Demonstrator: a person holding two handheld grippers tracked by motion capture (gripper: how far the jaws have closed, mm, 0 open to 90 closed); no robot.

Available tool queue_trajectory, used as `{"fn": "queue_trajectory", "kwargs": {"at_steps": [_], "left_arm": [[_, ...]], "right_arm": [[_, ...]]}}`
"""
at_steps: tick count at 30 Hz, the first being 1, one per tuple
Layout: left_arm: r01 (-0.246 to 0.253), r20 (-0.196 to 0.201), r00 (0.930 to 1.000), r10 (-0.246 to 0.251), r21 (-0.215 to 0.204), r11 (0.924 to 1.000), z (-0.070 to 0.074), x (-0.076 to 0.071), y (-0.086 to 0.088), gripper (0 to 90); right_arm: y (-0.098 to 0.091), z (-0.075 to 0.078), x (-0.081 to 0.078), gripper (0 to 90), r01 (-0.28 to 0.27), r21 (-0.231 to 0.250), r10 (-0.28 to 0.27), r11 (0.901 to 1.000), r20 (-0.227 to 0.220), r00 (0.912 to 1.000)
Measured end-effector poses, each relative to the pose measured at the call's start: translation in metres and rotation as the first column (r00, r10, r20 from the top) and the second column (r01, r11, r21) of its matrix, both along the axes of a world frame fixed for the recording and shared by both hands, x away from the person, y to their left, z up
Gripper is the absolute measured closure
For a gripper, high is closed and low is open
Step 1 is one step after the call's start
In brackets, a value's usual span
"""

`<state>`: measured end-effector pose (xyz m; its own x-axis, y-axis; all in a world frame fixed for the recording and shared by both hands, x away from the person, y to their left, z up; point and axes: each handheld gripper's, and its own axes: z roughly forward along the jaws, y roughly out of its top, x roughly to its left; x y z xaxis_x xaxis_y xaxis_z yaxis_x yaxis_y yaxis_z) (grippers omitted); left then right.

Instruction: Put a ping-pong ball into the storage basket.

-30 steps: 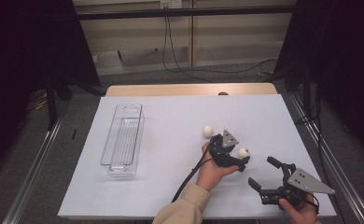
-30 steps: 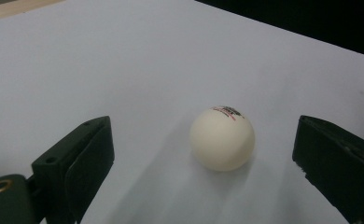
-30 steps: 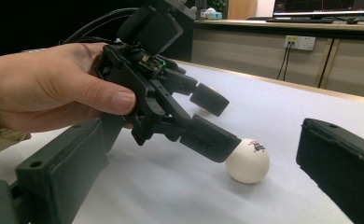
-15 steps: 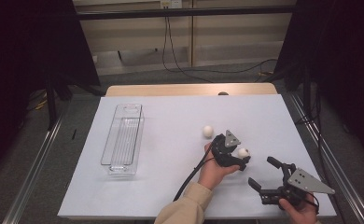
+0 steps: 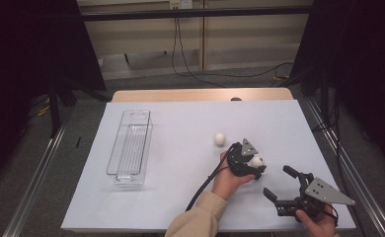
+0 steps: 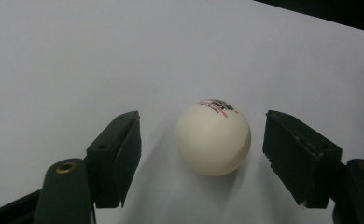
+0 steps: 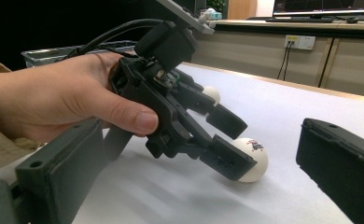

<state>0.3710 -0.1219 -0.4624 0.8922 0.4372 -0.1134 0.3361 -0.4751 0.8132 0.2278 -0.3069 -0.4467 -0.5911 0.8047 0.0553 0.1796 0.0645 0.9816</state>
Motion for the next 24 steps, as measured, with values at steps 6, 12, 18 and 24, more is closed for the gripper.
{"fn": "queue_trajectory", "kwargs": {"at_steps": [6,12,18,24], "left_arm": [[0.007,-0.002,1.0000,-0.007,0.000,1.0000,0.000,0.000,-0.002,33.7],[0.019,-0.004,0.9998,-0.019,0.047,0.9987,0.002,0.000,-0.006,36.5],[0.029,-0.017,0.9995,-0.028,0.051,0.9983,0.003,0.000,-0.010,45.2],[0.039,-0.029,0.9989,-0.038,0.052,0.9979,0.005,0.001,-0.008,50.9]], "right_arm": [[0.000,0.000,0.000,1.0,0.001,0.000,-0.001,1.0000,-0.002,1.0000],[0.000,0.000,0.000,0.9,0.000,-0.001,0.000,1.0000,-0.002,1.0000],[-0.001,0.000,0.000,1.0,0.000,-0.002,0.000,1.0000,0.000,1.0000],[-0.001,0.000,0.000,1.0,0.001,-0.001,-0.001,1.0000,0.004,1.0000]]}}
